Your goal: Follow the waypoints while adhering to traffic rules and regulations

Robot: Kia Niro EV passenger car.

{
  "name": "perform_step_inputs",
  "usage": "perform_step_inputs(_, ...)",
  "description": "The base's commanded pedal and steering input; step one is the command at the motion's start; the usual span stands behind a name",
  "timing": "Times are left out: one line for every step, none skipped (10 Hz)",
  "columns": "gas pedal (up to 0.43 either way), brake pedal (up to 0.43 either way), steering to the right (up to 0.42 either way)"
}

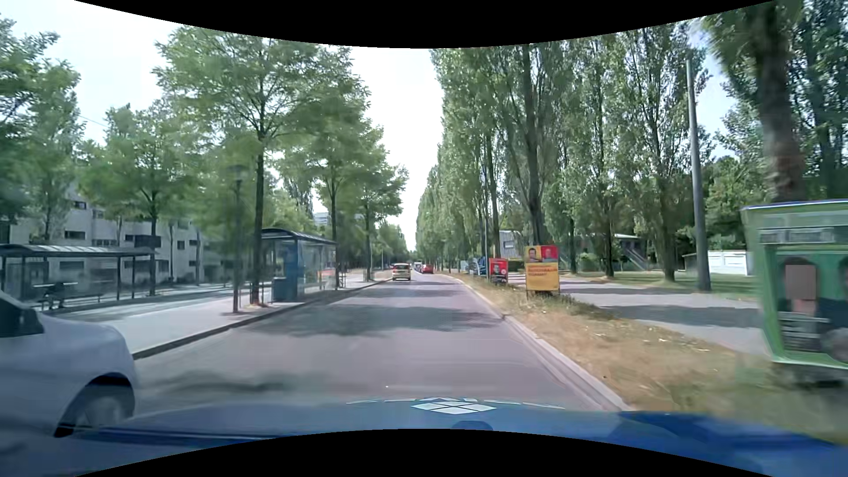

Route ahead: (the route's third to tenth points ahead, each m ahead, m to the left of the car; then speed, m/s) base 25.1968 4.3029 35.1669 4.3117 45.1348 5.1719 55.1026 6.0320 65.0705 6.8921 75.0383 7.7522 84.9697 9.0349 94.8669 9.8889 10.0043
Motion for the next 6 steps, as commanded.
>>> perform_step_inputs(0.177, 0.0, -0.002)
perform_step_inputs(0.177, 0.0, -0.003)
perform_step_inputs(0.177, 0.0, -0.003)
perform_step_inputs(0.177, 0.0, -0.003)
perform_step_inputs(0.177, 0.0, -0.003)
perform_step_inputs(0.177, 0.0, -0.003)
